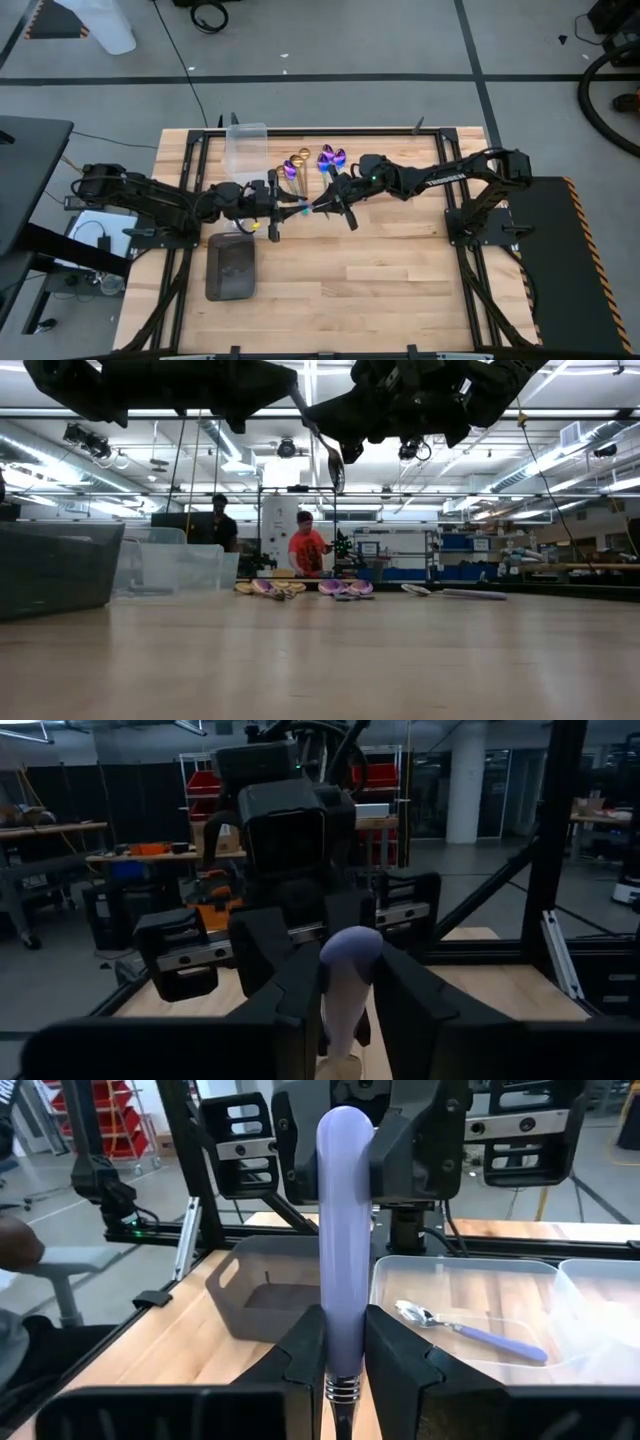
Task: Sort silverware by color (type)
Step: Put the blue spoon into the bottom transparent bin
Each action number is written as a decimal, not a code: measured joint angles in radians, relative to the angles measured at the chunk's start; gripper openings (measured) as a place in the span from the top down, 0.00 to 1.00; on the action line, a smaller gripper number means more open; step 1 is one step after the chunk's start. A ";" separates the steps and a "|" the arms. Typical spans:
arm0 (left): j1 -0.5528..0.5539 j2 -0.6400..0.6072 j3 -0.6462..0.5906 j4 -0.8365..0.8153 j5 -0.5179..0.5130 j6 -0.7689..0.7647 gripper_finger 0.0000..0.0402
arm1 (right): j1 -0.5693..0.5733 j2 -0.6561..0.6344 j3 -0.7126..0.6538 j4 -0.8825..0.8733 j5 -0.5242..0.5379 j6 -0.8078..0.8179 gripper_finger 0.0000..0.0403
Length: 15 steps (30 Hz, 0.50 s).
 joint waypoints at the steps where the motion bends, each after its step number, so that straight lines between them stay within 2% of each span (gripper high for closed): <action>1: 0.000 -0.001 0.000 -0.004 -0.001 0.001 0.80 | 0.000 0.000 0.000 0.000 0.003 0.002 0.82; 4: 0.001 -0.009 0.001 -0.043 -0.008 0.025 0.80 | 0.000 0.000 0.000 -0.014 0.024 0.020 0.77; 9: 0.007 -0.035 -0.001 -0.150 -0.030 0.028 0.80 | -0.033 -0.034 0.000 -0.112 0.054 0.034 0.63; 15: 0.037 -0.115 -0.001 -0.365 -0.041 -0.007 0.80 | -0.073 -0.100 0.000 -0.197 0.100 0.029 0.50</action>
